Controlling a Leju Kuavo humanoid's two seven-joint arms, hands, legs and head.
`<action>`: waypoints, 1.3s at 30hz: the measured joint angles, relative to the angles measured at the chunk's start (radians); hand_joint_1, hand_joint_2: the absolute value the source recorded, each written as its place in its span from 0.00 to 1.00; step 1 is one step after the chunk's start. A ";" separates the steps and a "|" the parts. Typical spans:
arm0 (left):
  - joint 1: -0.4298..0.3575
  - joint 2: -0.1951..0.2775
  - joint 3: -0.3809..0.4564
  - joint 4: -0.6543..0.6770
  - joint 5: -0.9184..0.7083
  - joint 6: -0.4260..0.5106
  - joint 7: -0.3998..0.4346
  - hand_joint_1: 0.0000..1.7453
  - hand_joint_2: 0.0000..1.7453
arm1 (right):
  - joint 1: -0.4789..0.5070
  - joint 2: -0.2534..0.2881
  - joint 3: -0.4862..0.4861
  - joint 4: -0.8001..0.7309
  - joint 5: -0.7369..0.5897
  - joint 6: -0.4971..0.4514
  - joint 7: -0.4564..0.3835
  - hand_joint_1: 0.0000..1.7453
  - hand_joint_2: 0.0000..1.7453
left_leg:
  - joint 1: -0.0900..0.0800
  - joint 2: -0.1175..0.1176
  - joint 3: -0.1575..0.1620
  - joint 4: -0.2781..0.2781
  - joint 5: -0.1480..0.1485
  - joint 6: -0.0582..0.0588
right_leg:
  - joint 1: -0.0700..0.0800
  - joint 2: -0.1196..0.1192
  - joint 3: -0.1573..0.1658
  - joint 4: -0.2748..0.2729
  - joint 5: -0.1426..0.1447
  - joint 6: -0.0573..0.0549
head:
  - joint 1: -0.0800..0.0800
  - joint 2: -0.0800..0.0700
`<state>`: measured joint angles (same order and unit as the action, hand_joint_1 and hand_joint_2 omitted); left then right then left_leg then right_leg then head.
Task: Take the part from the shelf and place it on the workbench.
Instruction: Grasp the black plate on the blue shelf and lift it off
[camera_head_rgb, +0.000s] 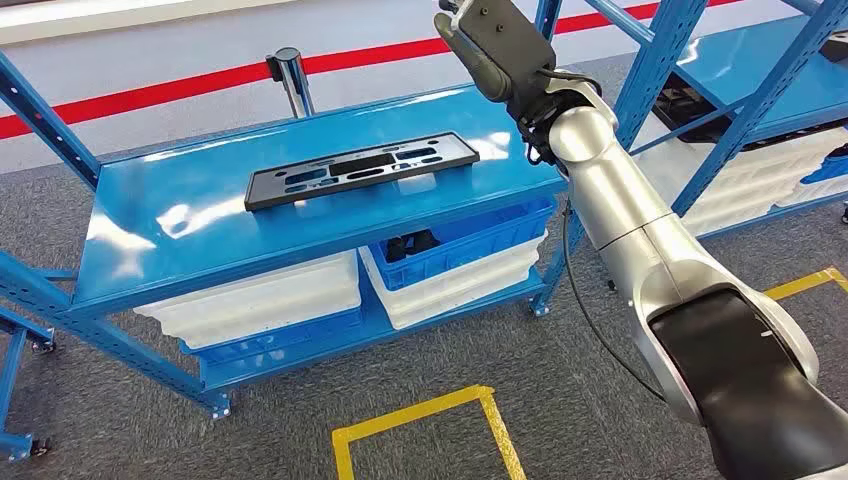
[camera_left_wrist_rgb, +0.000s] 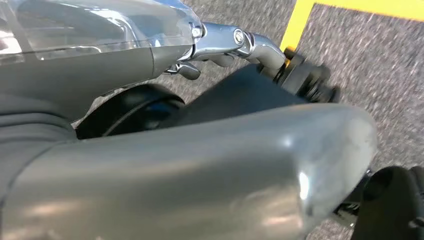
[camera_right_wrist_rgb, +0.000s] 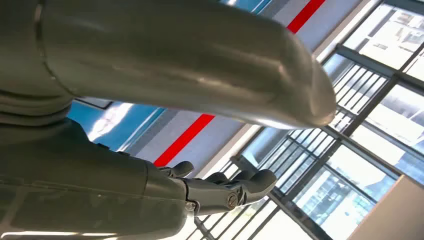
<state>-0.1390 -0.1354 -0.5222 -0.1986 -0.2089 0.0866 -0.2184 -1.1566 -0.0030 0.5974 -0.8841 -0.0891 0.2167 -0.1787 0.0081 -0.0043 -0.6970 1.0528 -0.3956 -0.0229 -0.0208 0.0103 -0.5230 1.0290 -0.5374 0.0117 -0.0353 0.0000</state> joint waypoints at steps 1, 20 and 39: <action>0.000 0.000 0.000 0.000 0.000 0.000 0.000 0.00 0.00 | 0.000 0.001 0.000 0.000 0.000 0.000 0.001 0.00 0.00 | -0.002 0.000 0.001 0.001 -0.001 0.002 | 0.001 0.001 0.001 -0.002 -0.004 0.004 | 0.001 0.000; -0.003 -0.001 0.001 0.001 -0.004 0.000 0.000 0.00 0.00 | 0.010 -0.010 0.006 -0.005 0.001 -0.016 -0.004 0.00 0.00 | -0.001 -0.006 0.149 -0.005 -0.118 -0.002 | 0.004 -0.006 -0.128 0.006 0.104 -0.001 | 0.049 0.000; -0.004 0.000 0.001 0.001 -0.005 -0.010 -0.010 0.00 0.00 | 0.008 -0.010 0.013 -0.010 0.001 -0.018 -0.009 0.00 0.00 | 0.000 -0.003 0.050 -0.017 -0.025 0.036 | 0.007 0.000 -0.087 0.179 -0.044 0.019 | 0.013 0.000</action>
<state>-0.1426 -0.1357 -0.5211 -0.1975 -0.2139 0.0764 -0.2283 -1.1483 -0.0128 0.6106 -0.8944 -0.0882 0.1987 -0.1877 0.0081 -0.0070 -0.6470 1.0359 -0.4210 0.0129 -0.0137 0.0105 -0.6103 1.2083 -0.5819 0.0304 -0.0222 0.0000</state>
